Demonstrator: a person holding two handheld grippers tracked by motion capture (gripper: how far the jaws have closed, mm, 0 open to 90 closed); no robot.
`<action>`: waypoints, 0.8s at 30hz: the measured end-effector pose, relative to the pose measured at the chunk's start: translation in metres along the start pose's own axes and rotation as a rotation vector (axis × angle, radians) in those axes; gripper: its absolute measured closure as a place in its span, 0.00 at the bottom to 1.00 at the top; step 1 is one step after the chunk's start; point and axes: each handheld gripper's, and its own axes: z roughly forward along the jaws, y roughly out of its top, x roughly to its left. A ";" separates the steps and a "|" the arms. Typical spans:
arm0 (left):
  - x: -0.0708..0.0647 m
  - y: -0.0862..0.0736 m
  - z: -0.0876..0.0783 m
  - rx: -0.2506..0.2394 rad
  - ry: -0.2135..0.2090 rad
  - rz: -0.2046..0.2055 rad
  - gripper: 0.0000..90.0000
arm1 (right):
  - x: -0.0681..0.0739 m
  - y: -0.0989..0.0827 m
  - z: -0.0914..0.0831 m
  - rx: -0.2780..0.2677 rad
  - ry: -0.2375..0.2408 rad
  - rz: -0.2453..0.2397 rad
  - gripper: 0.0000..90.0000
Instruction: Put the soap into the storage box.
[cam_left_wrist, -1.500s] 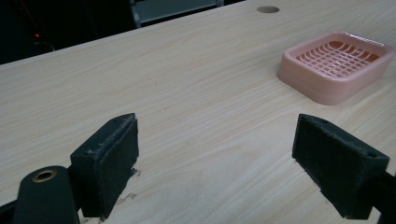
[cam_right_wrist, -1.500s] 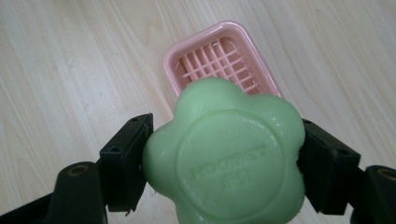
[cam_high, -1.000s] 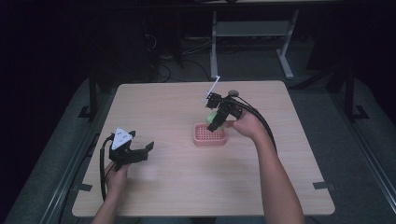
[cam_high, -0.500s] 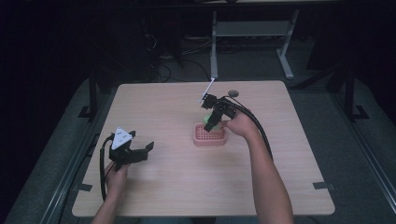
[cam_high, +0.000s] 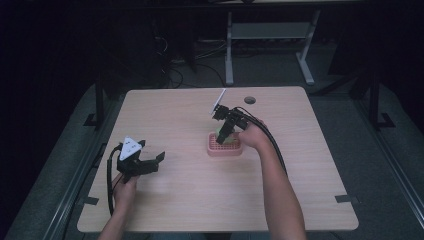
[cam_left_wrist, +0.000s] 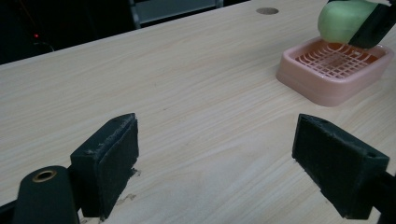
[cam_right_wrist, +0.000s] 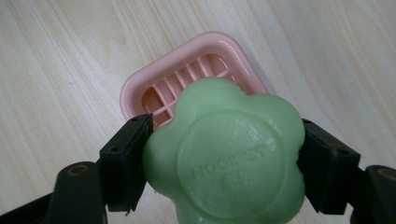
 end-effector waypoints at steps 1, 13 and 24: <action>0.000 0.000 0.000 0.000 0.001 -0.001 0.16 | 0.000 0.000 0.002 0.002 0.003 0.002 0.29; 0.001 0.000 0.000 -0.002 0.003 0.004 0.16 | -0.001 0.002 0.012 0.023 0.004 0.012 0.29; 0.001 0.000 -0.001 -0.004 0.005 0.002 0.16 | -0.001 0.000 0.018 0.033 -0.015 0.019 0.29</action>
